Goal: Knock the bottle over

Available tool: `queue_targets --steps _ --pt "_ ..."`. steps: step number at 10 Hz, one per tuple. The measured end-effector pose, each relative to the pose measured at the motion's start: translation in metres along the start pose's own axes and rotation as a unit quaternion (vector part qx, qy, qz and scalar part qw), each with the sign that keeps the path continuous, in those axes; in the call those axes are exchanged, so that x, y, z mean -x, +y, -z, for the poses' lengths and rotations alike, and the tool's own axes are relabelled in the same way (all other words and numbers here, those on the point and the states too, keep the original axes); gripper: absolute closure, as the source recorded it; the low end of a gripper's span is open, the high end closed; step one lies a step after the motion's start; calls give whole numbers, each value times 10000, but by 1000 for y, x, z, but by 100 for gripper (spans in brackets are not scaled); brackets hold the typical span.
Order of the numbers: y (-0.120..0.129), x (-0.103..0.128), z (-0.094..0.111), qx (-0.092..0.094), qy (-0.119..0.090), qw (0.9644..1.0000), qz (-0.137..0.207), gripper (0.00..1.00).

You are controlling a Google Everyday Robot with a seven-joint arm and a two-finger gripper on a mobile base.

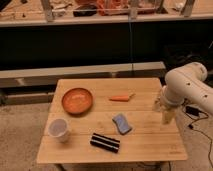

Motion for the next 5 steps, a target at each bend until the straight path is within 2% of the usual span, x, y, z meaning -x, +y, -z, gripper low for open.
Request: queue_targets --steps 3,5 --pt "0 1 0 0 -1 10000 6 22" --pt "-10 1 1 -85 11 10000 21 30"
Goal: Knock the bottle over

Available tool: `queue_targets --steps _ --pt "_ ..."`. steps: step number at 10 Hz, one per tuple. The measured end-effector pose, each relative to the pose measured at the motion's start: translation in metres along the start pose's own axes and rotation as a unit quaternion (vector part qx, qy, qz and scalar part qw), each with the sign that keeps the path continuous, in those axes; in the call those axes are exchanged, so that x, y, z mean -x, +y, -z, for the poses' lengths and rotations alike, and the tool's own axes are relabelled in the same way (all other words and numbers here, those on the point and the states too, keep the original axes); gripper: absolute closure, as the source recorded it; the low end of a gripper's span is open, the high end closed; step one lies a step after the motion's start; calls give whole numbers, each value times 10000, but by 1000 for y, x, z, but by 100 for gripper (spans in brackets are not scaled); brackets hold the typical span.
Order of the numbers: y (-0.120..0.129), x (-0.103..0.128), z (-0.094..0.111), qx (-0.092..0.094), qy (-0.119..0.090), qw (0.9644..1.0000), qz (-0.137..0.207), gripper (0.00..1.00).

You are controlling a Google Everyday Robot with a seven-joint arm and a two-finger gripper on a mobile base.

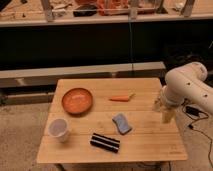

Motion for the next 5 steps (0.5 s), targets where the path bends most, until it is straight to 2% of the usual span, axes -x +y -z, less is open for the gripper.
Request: queue_targets --steps 3,5 --pt "-30 6 -2 -146 3 9999 77 32" --pt "-31 -1 -1 -163 8 9998 68 50"
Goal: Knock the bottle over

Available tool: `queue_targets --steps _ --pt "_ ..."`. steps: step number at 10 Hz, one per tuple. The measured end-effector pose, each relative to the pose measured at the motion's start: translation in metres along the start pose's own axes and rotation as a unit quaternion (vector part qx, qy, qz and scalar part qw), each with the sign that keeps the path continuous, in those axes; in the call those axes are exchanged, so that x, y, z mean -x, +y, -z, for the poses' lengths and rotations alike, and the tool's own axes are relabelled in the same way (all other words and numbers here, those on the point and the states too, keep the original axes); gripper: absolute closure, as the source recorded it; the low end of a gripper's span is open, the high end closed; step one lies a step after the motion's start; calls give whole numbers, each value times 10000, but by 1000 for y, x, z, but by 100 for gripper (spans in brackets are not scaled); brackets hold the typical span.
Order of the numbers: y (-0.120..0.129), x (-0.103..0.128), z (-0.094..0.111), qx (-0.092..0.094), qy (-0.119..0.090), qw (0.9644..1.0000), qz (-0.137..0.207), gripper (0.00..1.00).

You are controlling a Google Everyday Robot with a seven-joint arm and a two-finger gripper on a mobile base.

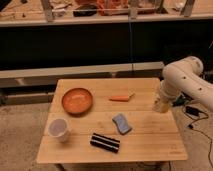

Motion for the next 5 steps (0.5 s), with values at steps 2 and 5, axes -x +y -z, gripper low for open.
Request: queue_targets --steps 2,5 --pt "-11 4 0 -5 -48 10000 16 67" --pt "-31 4 -1 -40 -61 9999 101 93"
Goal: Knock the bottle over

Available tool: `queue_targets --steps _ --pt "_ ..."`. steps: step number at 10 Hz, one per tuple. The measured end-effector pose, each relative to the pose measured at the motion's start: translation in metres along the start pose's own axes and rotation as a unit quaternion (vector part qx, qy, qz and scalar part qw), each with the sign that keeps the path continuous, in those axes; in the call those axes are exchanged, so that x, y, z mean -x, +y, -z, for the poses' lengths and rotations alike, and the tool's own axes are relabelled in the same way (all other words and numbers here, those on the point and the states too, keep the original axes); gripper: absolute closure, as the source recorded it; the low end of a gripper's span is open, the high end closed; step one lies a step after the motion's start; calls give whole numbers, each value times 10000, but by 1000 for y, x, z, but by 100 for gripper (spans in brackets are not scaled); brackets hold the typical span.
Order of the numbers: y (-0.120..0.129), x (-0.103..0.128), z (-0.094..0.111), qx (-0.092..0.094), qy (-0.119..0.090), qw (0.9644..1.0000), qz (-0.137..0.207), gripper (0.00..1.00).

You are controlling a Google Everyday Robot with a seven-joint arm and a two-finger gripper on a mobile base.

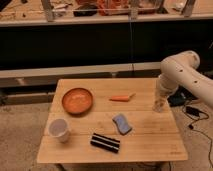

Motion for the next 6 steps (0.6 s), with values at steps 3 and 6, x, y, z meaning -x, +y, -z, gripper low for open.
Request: queue_targets --steps 3,6 --pt "-14 10 -1 -46 -68 10000 29 98" --pt "-25 -5 -2 -59 -31 10000 -62 98"
